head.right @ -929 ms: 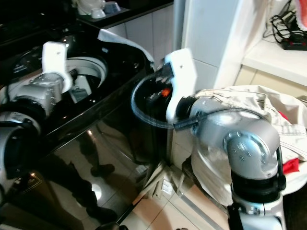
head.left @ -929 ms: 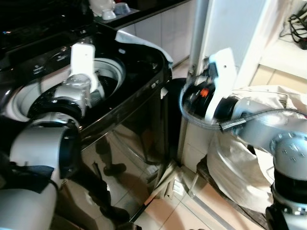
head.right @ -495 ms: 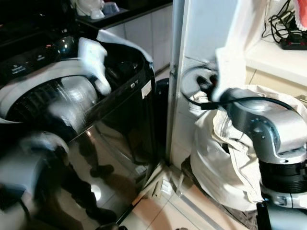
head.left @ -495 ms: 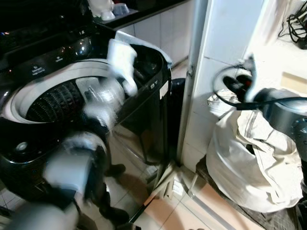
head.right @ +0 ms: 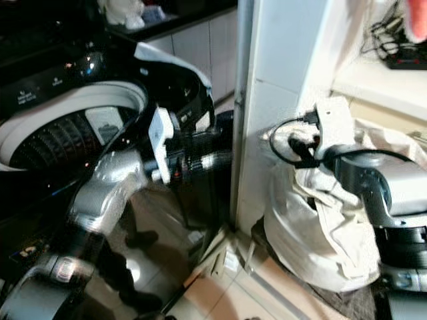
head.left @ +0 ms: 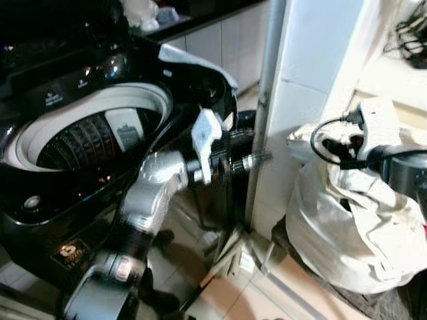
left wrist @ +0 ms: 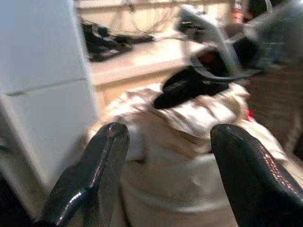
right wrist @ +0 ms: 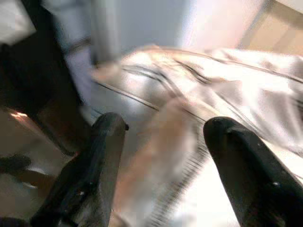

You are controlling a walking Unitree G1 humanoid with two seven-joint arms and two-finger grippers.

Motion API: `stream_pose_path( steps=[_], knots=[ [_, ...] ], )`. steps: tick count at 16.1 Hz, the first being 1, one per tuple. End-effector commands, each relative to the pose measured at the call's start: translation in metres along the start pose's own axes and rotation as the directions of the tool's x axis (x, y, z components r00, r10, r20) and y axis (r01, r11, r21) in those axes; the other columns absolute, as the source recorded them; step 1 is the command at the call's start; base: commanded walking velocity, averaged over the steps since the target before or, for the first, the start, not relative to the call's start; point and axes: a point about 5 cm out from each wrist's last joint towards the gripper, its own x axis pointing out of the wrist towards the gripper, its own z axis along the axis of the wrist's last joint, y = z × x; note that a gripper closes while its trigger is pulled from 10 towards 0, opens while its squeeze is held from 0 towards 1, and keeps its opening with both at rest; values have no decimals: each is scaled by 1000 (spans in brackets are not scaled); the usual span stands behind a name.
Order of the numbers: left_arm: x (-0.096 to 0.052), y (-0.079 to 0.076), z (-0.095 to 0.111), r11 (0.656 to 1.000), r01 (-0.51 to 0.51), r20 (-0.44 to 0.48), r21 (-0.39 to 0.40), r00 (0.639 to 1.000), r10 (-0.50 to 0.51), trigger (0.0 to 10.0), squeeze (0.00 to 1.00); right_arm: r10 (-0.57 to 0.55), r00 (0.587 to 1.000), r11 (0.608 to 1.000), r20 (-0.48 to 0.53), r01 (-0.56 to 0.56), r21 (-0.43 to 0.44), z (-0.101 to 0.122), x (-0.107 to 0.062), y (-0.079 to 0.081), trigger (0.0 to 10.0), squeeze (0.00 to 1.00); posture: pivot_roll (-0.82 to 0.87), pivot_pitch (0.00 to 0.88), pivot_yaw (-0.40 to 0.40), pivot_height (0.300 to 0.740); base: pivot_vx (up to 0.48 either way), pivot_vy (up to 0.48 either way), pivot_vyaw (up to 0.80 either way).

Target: Clothes washing

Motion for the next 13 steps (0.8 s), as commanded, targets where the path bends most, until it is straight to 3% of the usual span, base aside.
stream_pose_path(
  steps=[1, 5, 9, 13],
  knots=[
    [-1, -4, 2, 1000, 15, -16, 2, 1000, -15, 10000, 0, -20, 1000, 1000, -21, 20, -19, -4, 1, -5, 10000, 1000, -130, 0, 73, 740, 0, 0, 0],
    [-3, -13, -6, 1000, -14, -79, 8, 997, 15, 10000, 0, -93, 994, 995, -62, 90, -50, -13, 1, -26, 10000, 1000, -131, 0, 74, 740, 0, 0, 0],
    [-3, -12, -8, 997, -77, -99, 17, 992, 78, 10000, 0, -166, 984, 985, -63, 163, -51, -14, -3, -42, 10000, 1000, -130, 0, 74, 740, 0, 0, 0],
    [-3, -13, -7, 996, -93, -103, 18, 990, 94, 10000, 0, -182, 982, 983, -50, 179, -48, -11, -6, -49, 10000, 1000, -130, 0, 76, 740, 0, 0, 0]
  ],
)
